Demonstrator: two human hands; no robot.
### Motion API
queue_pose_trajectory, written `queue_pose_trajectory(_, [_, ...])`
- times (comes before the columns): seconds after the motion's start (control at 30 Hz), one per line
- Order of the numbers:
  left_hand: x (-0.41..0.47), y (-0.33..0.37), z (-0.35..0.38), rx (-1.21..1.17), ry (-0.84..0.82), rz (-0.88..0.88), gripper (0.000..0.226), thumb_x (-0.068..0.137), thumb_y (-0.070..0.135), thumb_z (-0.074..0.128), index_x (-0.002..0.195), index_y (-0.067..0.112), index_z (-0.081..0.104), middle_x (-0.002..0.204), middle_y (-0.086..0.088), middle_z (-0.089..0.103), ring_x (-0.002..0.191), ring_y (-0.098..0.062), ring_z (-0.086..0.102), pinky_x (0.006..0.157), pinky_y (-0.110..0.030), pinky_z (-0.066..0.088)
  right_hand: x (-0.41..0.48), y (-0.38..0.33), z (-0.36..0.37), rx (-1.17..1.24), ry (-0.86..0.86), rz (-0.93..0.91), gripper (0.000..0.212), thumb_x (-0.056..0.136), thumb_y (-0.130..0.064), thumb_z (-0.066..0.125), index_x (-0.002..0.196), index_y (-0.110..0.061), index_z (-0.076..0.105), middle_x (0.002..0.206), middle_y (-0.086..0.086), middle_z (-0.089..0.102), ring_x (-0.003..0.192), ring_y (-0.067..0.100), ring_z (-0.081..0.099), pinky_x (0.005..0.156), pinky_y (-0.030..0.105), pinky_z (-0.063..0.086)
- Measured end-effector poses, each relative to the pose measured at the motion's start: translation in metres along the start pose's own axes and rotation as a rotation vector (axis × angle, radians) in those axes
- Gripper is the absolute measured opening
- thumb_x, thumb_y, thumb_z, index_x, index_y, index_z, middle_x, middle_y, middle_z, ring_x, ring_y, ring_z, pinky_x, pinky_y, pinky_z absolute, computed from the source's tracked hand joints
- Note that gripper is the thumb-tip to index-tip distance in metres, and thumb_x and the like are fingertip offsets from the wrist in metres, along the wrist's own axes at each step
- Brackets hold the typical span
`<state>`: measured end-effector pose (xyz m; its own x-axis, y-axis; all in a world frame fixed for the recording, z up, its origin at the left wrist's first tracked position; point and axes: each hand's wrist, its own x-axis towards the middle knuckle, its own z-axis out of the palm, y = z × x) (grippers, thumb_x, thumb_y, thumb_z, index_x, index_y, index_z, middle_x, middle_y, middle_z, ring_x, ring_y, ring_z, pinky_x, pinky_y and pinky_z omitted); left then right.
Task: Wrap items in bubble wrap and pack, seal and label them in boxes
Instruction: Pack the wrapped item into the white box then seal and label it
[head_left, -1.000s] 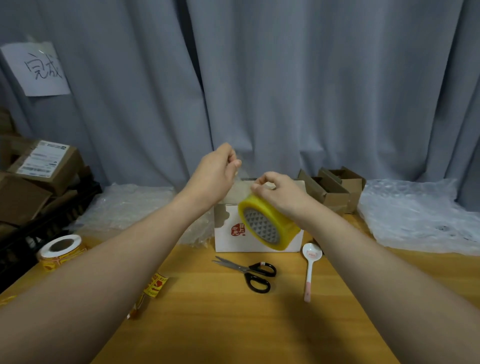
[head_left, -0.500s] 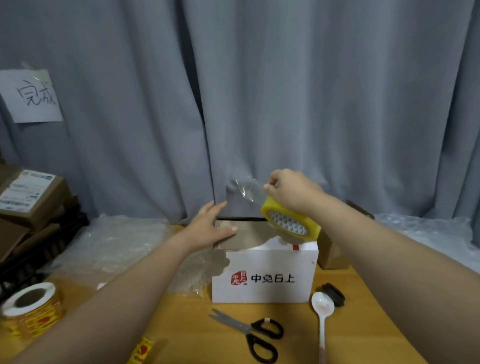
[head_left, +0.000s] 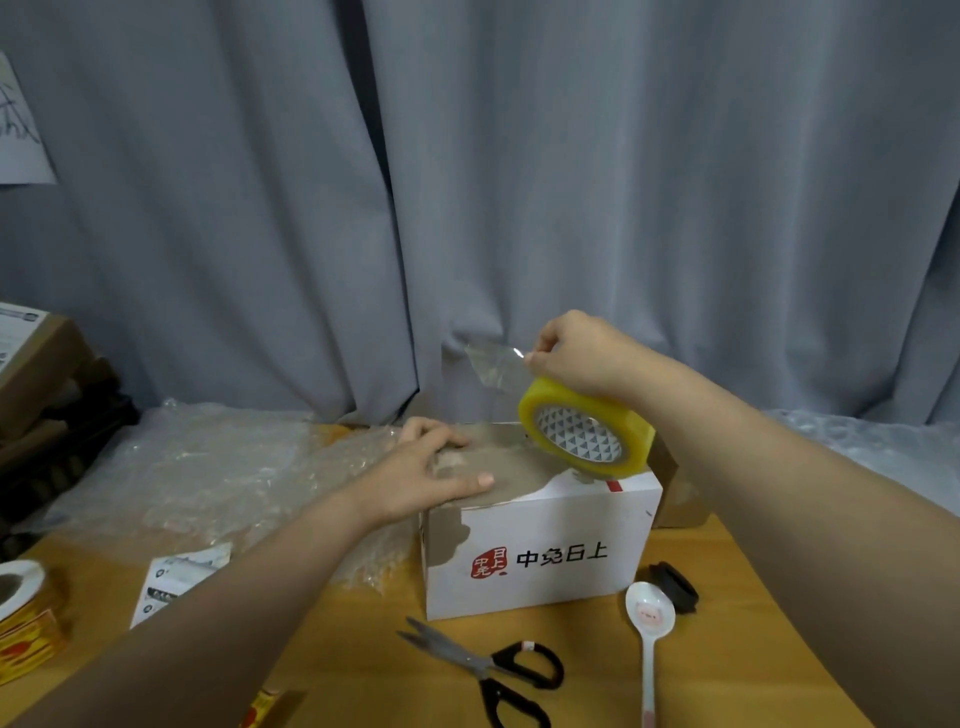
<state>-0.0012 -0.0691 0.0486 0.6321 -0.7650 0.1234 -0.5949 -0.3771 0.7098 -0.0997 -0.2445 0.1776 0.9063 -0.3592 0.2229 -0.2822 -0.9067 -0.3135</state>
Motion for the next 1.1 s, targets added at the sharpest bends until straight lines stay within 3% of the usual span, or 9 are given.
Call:
queue_pose_trajectory(0.07, [0.002, 0.006, 0.0, 0.099, -0.085, -0.036, 0.079, 0.058, 0.075, 0.067, 0.12, 0.032, 0.042, 0.125, 0.011, 0.033, 0.119, -0.007, 0.037, 0.098, -0.024, 0.033, 0.0, 0.001, 0.002, 0.018, -0.006, 0.0, 0.014, 0.091, -0.036, 0.057, 0.085, -0.024, 0.059, 0.099, 0.006, 0.064, 0.092, 0.026, 0.059, 0.081, 0.034, 0.049])
queue_pose_trajectory(0.17, [0.006, 0.017, -0.002, 0.101, -0.102, -0.069, 0.076, 0.065, 0.065, 0.071, 0.122, 0.026, 0.039, 0.126, 0.008, 0.038, 0.118, -0.011, 0.042, 0.091, -0.025, 0.037, -0.004, 0.002, 0.006, 0.018, -0.012, 0.004, 0.016, 0.092, -0.039, 0.055, 0.089, -0.024, 0.06, 0.096, 0.003, 0.06, 0.091, 0.026, 0.058, 0.078, 0.033, 0.048])
queue_pose_trajectory(0.3, [0.004, 0.021, -0.004, 0.22, -0.178, -0.132, 0.098, 0.063, 0.076, 0.062, 0.145, 0.046, 0.019, 0.151, 0.011, 0.01, 0.141, -0.02, 0.014, 0.113, -0.037, 0.021, -0.009, 0.002, 0.005, 0.014, 0.008, -0.001, 0.015, 0.092, -0.04, 0.054, 0.09, -0.026, 0.059, 0.095, 0.001, 0.057, 0.091, 0.025, 0.057, 0.075, 0.032, 0.044])
queue_pose_trajectory(0.4, [-0.001, 0.024, -0.002, 0.242, -0.159, -0.124, 0.087, 0.065, 0.074, 0.062, 0.141, 0.053, 0.025, 0.15, 0.01, 0.008, 0.141, -0.022, 0.006, 0.114, -0.04, 0.014, -0.012, -0.001, 0.001, 0.005, 0.003, -0.055, 0.013, 0.091, -0.036, 0.056, 0.087, -0.025, 0.06, 0.096, 0.002, 0.06, 0.093, 0.025, 0.058, 0.079, 0.032, 0.048])
queue_pose_trajectory(0.7, [-0.003, 0.016, 0.002, 0.152, -0.085, -0.066, 0.078, 0.056, 0.082, 0.06, 0.128, 0.057, 0.043, 0.147, 0.011, 0.017, 0.14, -0.021, 0.012, 0.116, -0.043, 0.015, -0.002, -0.034, 0.001, -0.105, -0.164, -0.219, 0.014, 0.088, -0.034, 0.061, 0.077, -0.025, 0.062, 0.086, -0.001, 0.064, 0.085, 0.021, 0.059, 0.075, 0.03, 0.048])
queue_pose_trajectory(0.83, [-0.001, 0.013, 0.007, -0.017, -0.014, -0.077, 0.066, 0.063, 0.067, 0.069, 0.125, 0.049, 0.053, 0.145, 0.01, 0.024, 0.139, -0.016, 0.019, 0.116, -0.037, 0.016, 0.004, -0.045, 0.011, -0.142, -0.235, -0.23, 0.013, 0.089, -0.029, 0.061, 0.089, -0.018, 0.068, 0.088, 0.003, 0.065, 0.086, 0.022, 0.059, 0.073, 0.029, 0.046])
queue_pose_trajectory(0.93, [-0.011, 0.006, 0.014, -0.248, 0.101, -0.033, 0.047, 0.072, 0.061, 0.067, 0.114, 0.042, 0.062, 0.148, 0.008, 0.031, 0.138, -0.01, 0.026, 0.111, -0.026, 0.019, 0.012, -0.054, 0.013, -0.193, -0.33, -0.222, 0.018, 0.09, -0.025, 0.06, 0.095, -0.01, 0.069, 0.078, 0.002, 0.062, 0.079, 0.021, 0.057, 0.065, 0.028, 0.044])
queue_pose_trajectory(1.03, [-0.026, 0.005, 0.012, -0.643, 0.239, -0.117, 0.072, 0.06, 0.087, 0.047, 0.099, 0.033, 0.072, 0.137, 0.008, 0.051, 0.128, -0.007, 0.042, 0.111, -0.031, 0.026, 0.022, -0.063, 0.018, -0.249, -0.415, -0.197, 0.019, 0.088, -0.022, 0.058, 0.092, -0.007, 0.07, 0.072, 0.004, 0.069, 0.071, 0.022, 0.065, 0.07, 0.032, 0.053])
queue_pose_trajectory(1.1, [-0.026, 0.003, 0.002, -0.88, 0.293, -0.184, 0.07, 0.062, 0.081, 0.05, 0.092, 0.022, 0.073, 0.119, 0.005, 0.064, 0.113, -0.005, 0.054, 0.105, -0.031, 0.034, 0.027, -0.07, 0.024, -0.306, -0.469, -0.201, 0.021, 0.087, -0.022, 0.058, 0.092, -0.007, 0.072, 0.075, 0.006, 0.073, 0.068, 0.02, 0.067, 0.073, 0.034, 0.056])
